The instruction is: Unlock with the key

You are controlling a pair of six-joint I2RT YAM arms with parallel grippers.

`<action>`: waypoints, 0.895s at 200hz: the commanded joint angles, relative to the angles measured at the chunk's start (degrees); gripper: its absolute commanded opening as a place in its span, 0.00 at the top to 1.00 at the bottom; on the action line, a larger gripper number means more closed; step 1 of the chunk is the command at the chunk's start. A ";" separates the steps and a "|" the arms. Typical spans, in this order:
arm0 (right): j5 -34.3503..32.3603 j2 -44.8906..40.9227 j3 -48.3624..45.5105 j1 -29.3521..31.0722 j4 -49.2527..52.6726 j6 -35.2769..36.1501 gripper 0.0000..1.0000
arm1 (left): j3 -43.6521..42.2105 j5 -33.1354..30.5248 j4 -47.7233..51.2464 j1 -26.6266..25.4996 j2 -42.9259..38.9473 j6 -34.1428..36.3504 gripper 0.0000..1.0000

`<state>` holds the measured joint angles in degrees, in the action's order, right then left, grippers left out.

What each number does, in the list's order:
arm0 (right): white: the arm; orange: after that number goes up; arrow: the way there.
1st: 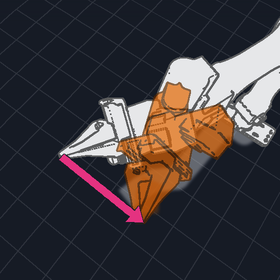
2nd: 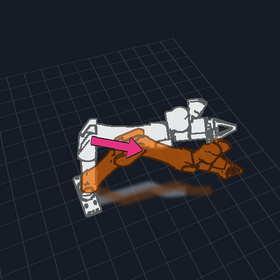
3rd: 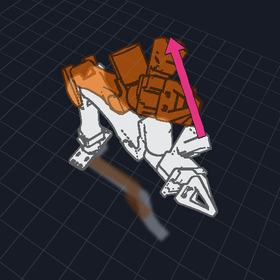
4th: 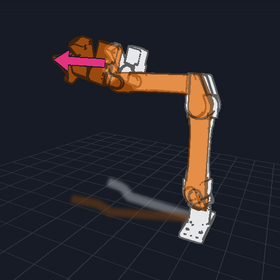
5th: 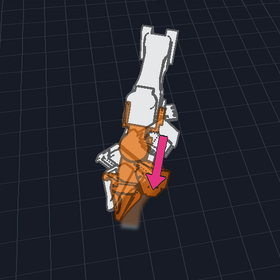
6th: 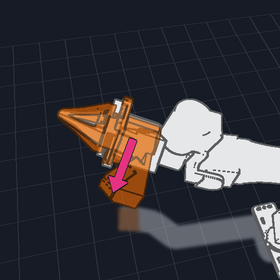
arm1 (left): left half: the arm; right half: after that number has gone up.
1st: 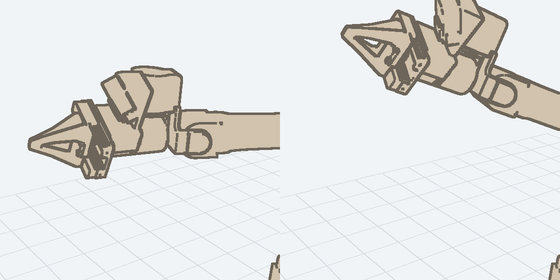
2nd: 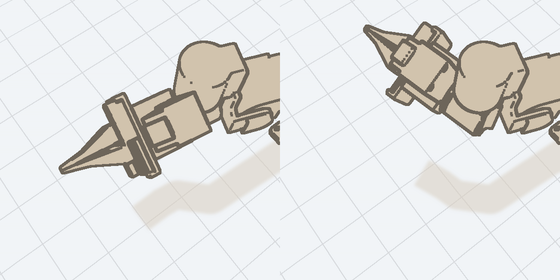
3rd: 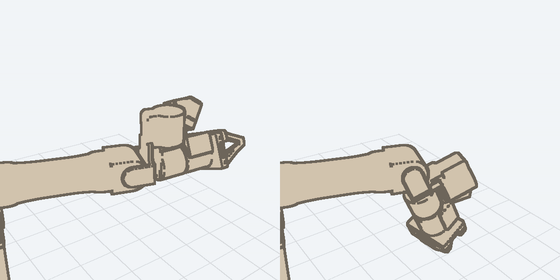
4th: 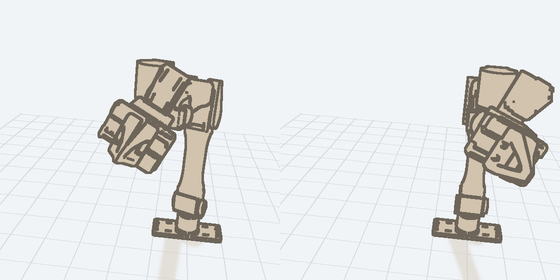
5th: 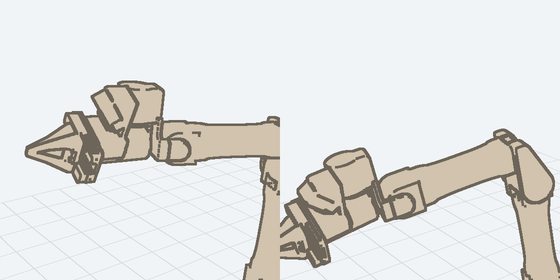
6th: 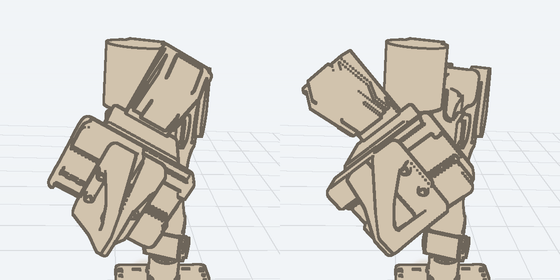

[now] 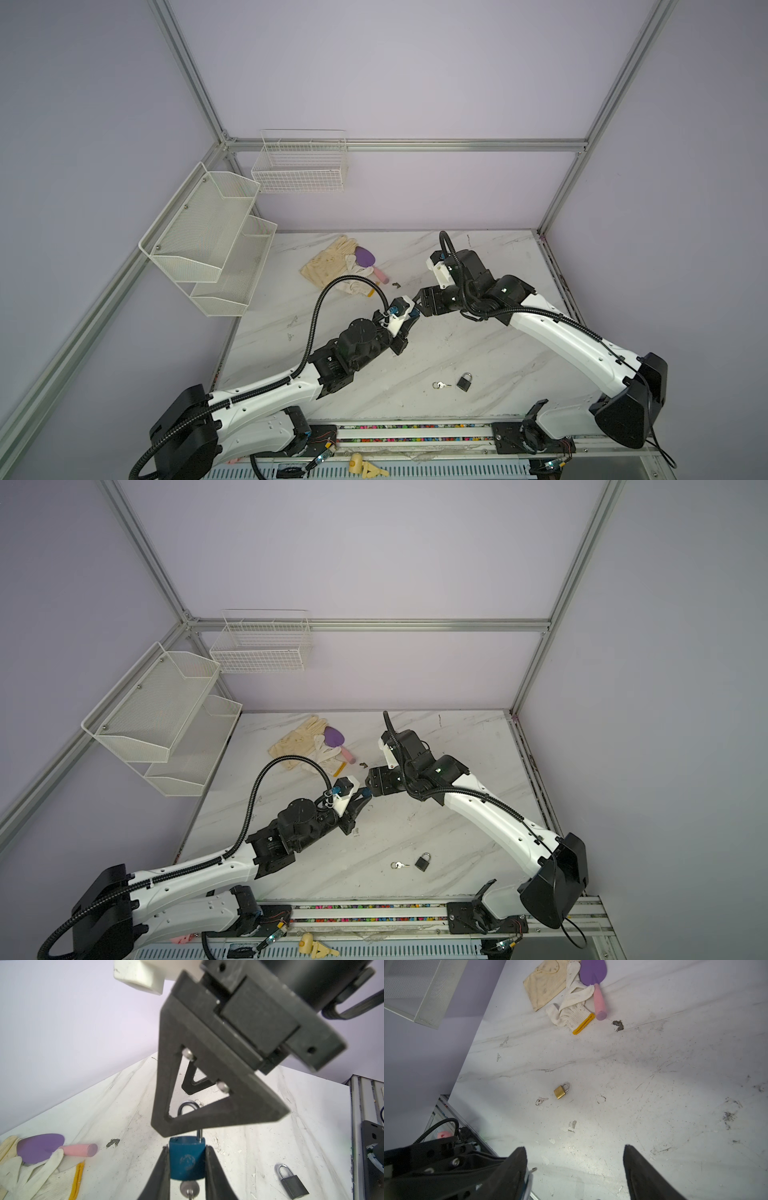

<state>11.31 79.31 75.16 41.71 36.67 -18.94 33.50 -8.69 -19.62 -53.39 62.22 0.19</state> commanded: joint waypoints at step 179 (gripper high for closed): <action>-0.32 -3.60 0.46 -2.78 4.73 2.53 0.23 | -1.47 -2.87 -5.96 0.27 -0.50 1.18 1.00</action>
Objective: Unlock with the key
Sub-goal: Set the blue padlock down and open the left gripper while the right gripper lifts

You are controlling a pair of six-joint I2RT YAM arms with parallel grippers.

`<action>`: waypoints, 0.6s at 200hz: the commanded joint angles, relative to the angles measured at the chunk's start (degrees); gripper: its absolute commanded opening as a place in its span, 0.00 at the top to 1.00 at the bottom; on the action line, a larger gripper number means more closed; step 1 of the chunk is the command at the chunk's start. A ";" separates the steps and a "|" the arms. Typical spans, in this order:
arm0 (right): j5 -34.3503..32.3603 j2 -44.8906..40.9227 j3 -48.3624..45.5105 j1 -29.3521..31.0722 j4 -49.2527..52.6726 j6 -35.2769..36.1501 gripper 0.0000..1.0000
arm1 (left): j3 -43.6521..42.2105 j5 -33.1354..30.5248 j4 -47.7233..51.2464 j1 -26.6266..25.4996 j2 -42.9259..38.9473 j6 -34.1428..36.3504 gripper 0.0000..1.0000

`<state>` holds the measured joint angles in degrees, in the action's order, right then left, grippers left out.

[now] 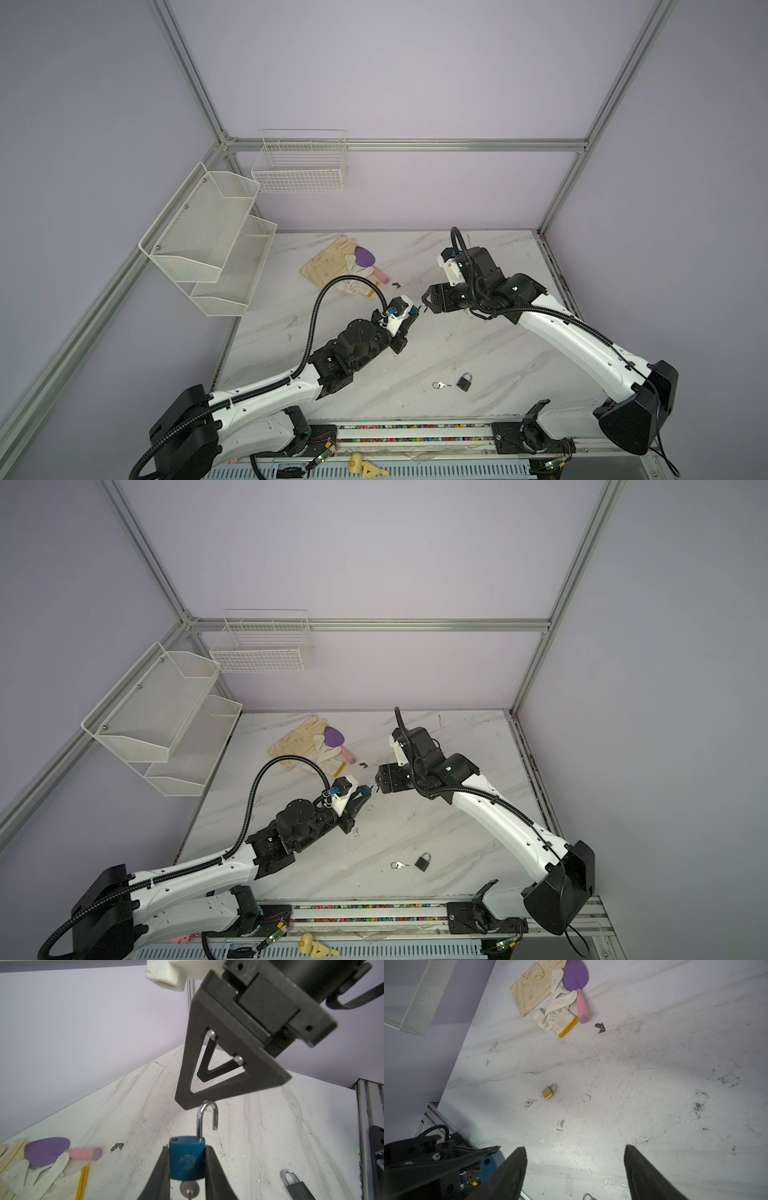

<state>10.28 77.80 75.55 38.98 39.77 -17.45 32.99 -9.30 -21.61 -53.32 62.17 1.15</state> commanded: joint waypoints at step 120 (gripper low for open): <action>-9.22 -8.02 -2.49 -3.19 -0.22 -2.35 0.15 | 5.69 -7.89 2.45 0.14 4.36 -11.24 1.00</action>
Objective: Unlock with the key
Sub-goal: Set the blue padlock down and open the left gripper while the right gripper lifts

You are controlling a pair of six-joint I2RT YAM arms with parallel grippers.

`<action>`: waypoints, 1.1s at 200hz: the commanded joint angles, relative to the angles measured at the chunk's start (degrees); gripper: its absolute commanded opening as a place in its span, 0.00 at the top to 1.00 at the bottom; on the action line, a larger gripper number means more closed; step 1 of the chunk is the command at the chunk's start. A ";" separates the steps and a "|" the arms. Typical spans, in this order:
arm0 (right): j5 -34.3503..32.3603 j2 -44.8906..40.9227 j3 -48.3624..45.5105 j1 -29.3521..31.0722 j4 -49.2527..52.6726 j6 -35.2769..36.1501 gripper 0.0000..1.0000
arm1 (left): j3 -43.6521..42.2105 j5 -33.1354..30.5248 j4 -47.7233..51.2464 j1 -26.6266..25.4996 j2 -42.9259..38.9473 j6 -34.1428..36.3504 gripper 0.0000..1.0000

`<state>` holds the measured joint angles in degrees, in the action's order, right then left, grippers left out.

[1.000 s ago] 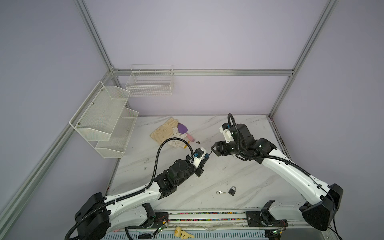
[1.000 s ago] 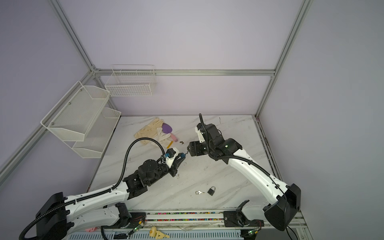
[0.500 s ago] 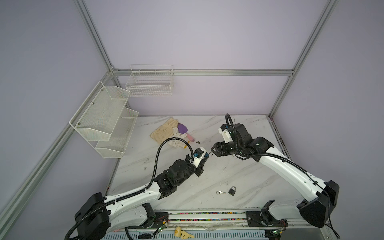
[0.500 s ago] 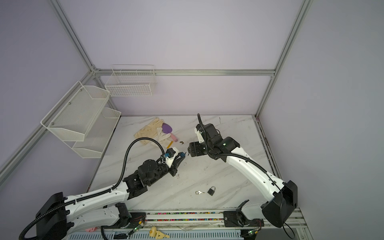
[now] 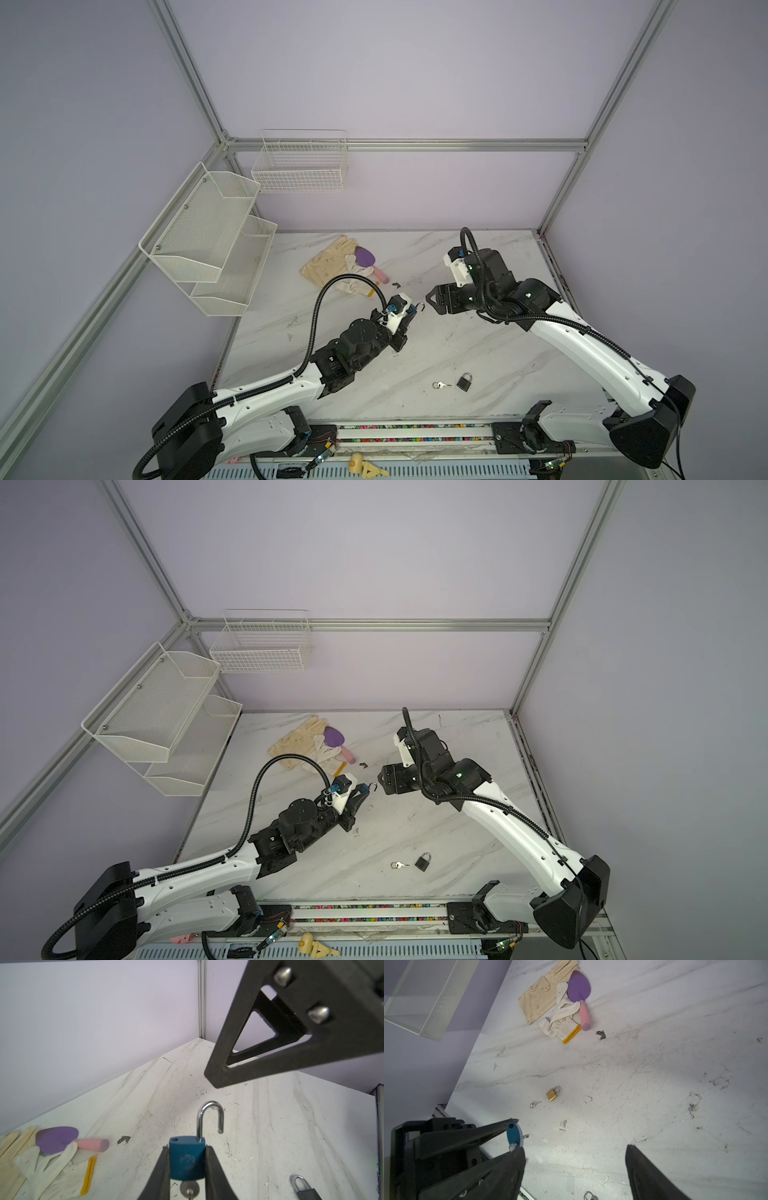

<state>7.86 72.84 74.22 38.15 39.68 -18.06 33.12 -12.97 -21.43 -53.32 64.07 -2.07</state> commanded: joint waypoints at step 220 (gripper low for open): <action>-8.38 -4.61 -27.44 -14.73 -24.03 -10.85 0.06 | 55.45 -12.34 51.14 6.03 57.12 -56.55 1.00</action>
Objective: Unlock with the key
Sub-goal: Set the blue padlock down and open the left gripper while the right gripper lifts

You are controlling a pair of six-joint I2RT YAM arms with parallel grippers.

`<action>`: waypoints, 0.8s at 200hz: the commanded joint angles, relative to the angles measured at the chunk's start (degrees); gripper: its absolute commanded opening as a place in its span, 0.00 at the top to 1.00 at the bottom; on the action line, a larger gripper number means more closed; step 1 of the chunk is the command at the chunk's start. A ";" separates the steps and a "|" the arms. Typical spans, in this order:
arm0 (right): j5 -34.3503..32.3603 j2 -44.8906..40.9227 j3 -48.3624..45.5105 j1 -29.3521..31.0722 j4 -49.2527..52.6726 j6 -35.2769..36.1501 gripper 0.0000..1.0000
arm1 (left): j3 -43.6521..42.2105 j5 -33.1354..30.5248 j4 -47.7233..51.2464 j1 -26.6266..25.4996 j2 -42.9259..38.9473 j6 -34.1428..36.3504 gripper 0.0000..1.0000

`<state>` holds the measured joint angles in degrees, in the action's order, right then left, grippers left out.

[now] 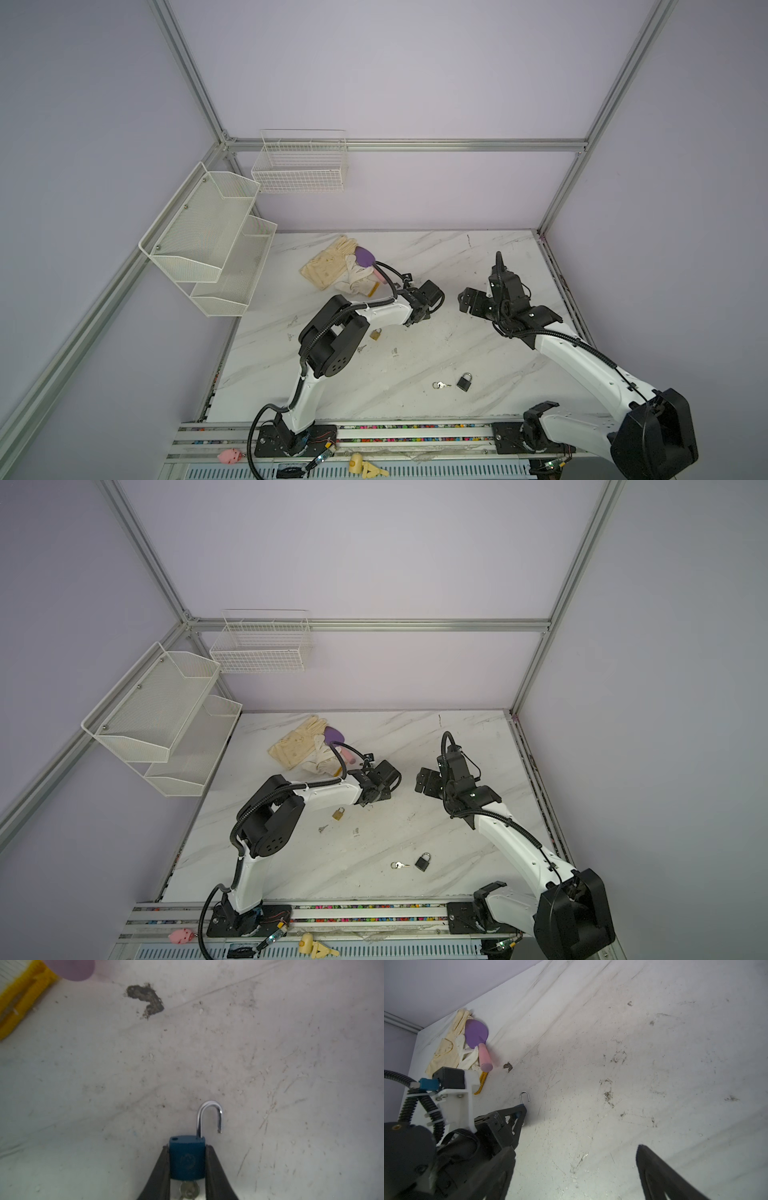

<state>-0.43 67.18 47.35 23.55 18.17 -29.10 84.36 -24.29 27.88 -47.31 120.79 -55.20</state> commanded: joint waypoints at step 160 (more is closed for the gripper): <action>4.61 0.28 1.24 0.40 -0.87 1.35 0.06 | 1.39 2.86 3.23 0.82 -8.55 -3.95 0.50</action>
<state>2.57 68.20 46.52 23.55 15.90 -27.64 86.80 -21.87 31.00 -47.09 120.53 -58.17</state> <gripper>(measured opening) 0.942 0.486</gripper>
